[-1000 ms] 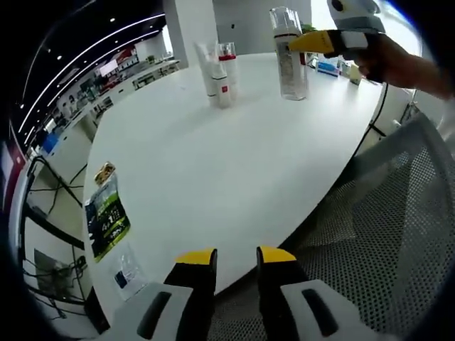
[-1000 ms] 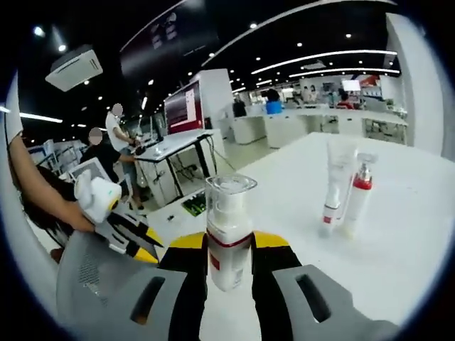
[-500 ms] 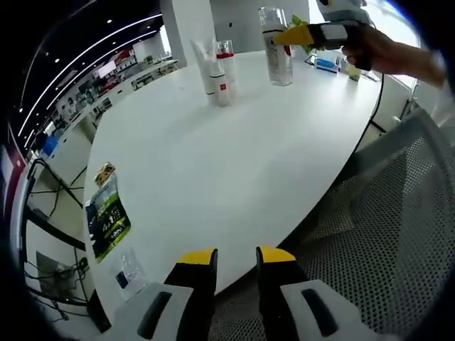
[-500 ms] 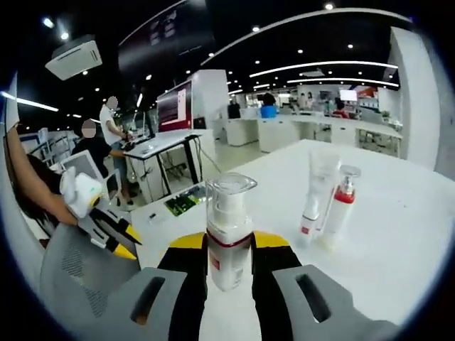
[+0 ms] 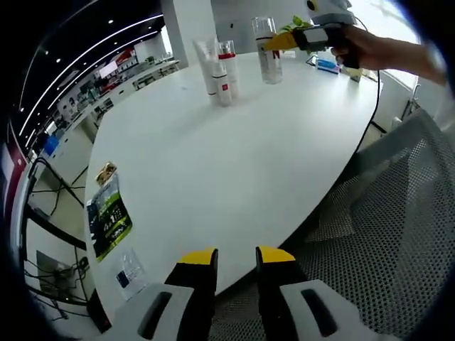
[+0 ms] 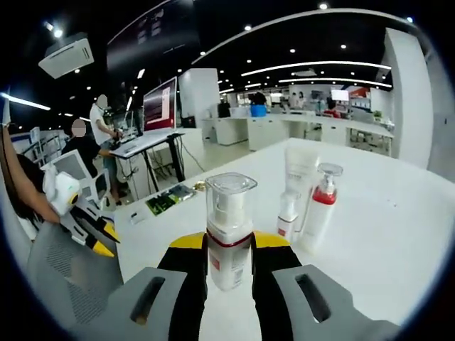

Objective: Arrange the skincare products in the storage area until every visible bottle or jar stands upright without overlapping.

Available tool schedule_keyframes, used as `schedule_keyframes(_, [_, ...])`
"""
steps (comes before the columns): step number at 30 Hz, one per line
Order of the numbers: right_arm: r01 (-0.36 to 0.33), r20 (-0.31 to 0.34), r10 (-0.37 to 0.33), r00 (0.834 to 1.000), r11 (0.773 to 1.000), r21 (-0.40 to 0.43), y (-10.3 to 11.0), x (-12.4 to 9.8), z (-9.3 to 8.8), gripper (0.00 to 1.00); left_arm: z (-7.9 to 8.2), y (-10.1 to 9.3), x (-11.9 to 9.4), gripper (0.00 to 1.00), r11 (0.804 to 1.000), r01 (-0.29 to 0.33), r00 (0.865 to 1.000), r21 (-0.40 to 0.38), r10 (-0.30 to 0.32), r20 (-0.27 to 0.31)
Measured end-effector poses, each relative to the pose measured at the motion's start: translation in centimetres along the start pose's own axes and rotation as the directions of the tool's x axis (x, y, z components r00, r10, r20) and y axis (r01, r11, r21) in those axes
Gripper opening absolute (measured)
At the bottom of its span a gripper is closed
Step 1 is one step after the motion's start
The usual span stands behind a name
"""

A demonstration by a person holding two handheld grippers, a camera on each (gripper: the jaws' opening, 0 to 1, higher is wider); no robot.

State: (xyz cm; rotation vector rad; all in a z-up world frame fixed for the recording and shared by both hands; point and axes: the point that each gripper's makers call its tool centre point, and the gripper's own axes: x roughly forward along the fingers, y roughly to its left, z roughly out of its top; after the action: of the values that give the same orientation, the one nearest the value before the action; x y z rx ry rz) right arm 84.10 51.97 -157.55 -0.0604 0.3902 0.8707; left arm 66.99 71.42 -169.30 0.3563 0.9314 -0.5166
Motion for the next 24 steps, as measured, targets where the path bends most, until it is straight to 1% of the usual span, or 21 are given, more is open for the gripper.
schedule_keyframes(4, [0.015, -0.004, -0.015, 1.000, 1.000, -0.003, -0.7, 0.2, -0.3, 0.20, -0.3, -0.2, 0.1, 0.22, 1.000, 0.009, 1.000, 0.006, -0.009, -0.016])
schedule_keyframes(10, [0.029, -0.019, -0.029, 0.999, 1.000, -0.003, -1.6, 0.4, -1.0, 0.20, -0.2, -0.3, 0.1, 0.22, 1.000, 0.011, 1.000, 0.006, -0.011, -0.011])
schedule_keyframes(16, [0.034, -0.016, -0.034, 0.999, 0.999, -0.008, -2.2, 0.5, -0.9, 0.20, -0.3, -0.4, 0.2, 0.22, 1.000, 0.015, 1.000, 0.010, -0.015, -0.011])
schedule_keyframes(19, [0.037, -0.020, -0.037, 0.999, 0.999, -0.019, -2.6, 0.5, -0.8, 0.20, -0.6, -0.5, 0.5, 0.22, 1.000, 0.016, 1.000, 0.011, -0.015, -0.019])
schedule_keyframes(21, [0.043, -0.020, -0.044, 0.999, 0.999, -0.026, -3.1, 0.5, -0.7, 0.20, -0.7, -0.5, 0.6, 0.22, 1.000, 0.018, 1.000, 0.011, -0.017, -0.021])
schedule_keyframes(24, [0.056, -0.024, -0.056, 0.998, 0.998, -0.014, -3.9, 0.6, -1.0, 0.20, -1.0, -0.6, 0.8, 0.22, 1.000, 0.021, 0.999, 0.010, -0.021, -0.027])
